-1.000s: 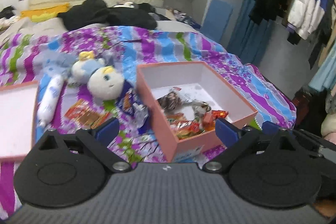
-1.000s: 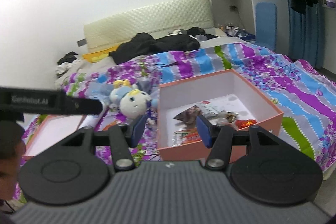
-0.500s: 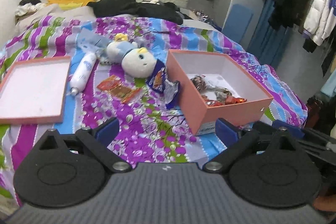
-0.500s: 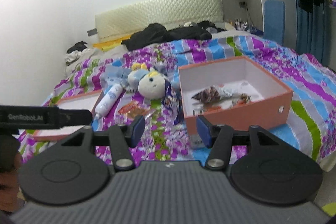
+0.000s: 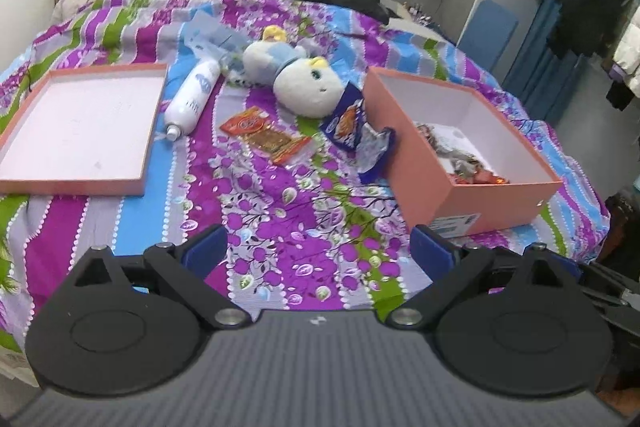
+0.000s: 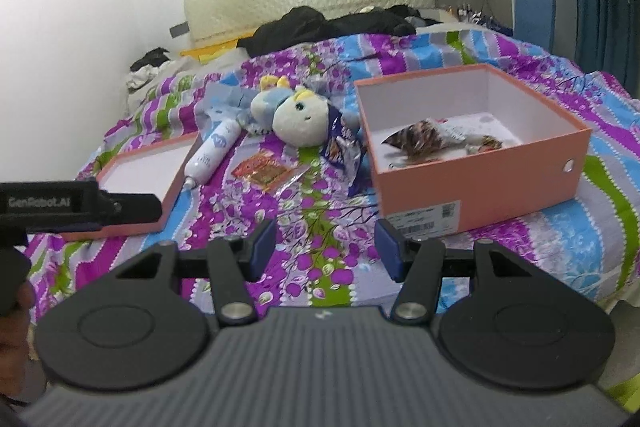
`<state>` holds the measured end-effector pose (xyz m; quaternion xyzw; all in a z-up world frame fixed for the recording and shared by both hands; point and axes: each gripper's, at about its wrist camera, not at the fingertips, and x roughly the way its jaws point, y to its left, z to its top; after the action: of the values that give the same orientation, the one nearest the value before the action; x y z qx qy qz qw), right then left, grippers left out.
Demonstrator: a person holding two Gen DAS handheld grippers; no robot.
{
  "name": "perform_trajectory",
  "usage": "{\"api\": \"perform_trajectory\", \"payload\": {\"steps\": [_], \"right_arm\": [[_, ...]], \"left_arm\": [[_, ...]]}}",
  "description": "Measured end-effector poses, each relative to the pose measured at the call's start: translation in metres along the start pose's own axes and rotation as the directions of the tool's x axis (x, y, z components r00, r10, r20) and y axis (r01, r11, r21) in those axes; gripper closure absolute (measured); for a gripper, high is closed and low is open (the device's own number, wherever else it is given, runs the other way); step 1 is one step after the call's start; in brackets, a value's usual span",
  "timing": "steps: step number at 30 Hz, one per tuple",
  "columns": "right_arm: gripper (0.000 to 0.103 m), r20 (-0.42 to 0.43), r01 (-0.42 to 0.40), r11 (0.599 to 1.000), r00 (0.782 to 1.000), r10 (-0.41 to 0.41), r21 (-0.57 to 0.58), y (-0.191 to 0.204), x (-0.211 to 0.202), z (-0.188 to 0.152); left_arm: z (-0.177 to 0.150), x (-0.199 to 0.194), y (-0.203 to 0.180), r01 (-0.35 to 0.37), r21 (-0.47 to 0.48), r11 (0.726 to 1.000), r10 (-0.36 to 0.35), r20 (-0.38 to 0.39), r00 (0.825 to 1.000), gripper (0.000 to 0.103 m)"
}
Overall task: Organize snacks
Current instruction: 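Pull both tools back from the box toward the remaining snacks, then grasp the red spicy strip packet with left tool while right grasps blue cabbage bag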
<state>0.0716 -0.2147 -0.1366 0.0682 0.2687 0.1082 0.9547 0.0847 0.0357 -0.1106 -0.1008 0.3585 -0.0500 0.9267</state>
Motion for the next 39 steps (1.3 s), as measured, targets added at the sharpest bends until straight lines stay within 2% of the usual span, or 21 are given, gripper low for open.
{"api": "perform_trajectory", "payload": {"steps": [6, 11, 13, 18, 21, 25, 29, 33, 36, 39], "right_arm": [[0.046, -0.031, -0.008, 1.0, 1.0, 0.008, -0.004, 0.014, 0.041, -0.005], [0.046, -0.022, 0.007, 1.0, 1.0, -0.007, -0.004, 0.025, 0.086, -0.004], [0.046, -0.016, 0.028, 1.0, 0.999, -0.028, -0.005, 0.029, 0.105, -0.004], [0.046, 0.009, 0.1, 0.995, 0.995, -0.1, 0.024, 0.037, 0.155, -0.002], [0.046, 0.025, 0.146, 0.987, 0.989, -0.148, 0.06, 0.038, 0.184, -0.001], [0.047, 0.022, 0.211, 0.973, 0.977, -0.214, 0.096, 0.035, 0.22, 0.003], [0.047, 0.006, 0.26, 0.957, 0.965, -0.263, 0.132, 0.03, 0.247, 0.006], [0.047, -0.024, 0.299, 0.934, 0.954, -0.3, 0.195, 0.024, 0.262, 0.01], [0.047, -0.031, 0.33, 0.917, 0.943, -0.332, 0.223, 0.021, 0.273, 0.015], [0.047, -0.063, 0.358, 0.892, 0.933, -0.355, 0.274, 0.016, 0.284, 0.018]], "left_arm": [[0.005, 0.043, 0.016, -0.023, 0.018, 1.0, 0.024, -0.042, 0.999, 0.004], [0.019, 0.091, 0.04, -0.041, 0.015, 0.999, 0.042, -0.062, 0.997, 0.004], [0.029, 0.113, 0.05, -0.05, 0.001, 0.999, 0.05, -0.077, 0.996, 0.004], [0.056, 0.172, 0.076, -0.008, -0.085, 0.996, -0.001, -0.097, 0.995, 0.004], [0.071, 0.208, 0.093, 0.065, -0.185, 0.981, -0.086, -0.106, 0.991, 0.004], [0.084, 0.259, 0.11, 0.118, -0.306, 0.945, -0.164, -0.128, 0.978, 0.005], [0.089, 0.305, 0.121, 0.13, -0.389, 0.912, -0.209, -0.168, 0.963, 0.006], [0.092, 0.331, 0.128, 0.124, -0.438, 0.89, -0.225, -0.187, 0.956, 0.01], [0.1, 0.341, 0.13, 0.107, -0.465, 0.879, -0.22, -0.195, 0.956, 0.01], [0.107, 0.349, 0.134, 0.089, -0.509, 0.856, -0.214, -0.192, 0.958, 0.01]]}}
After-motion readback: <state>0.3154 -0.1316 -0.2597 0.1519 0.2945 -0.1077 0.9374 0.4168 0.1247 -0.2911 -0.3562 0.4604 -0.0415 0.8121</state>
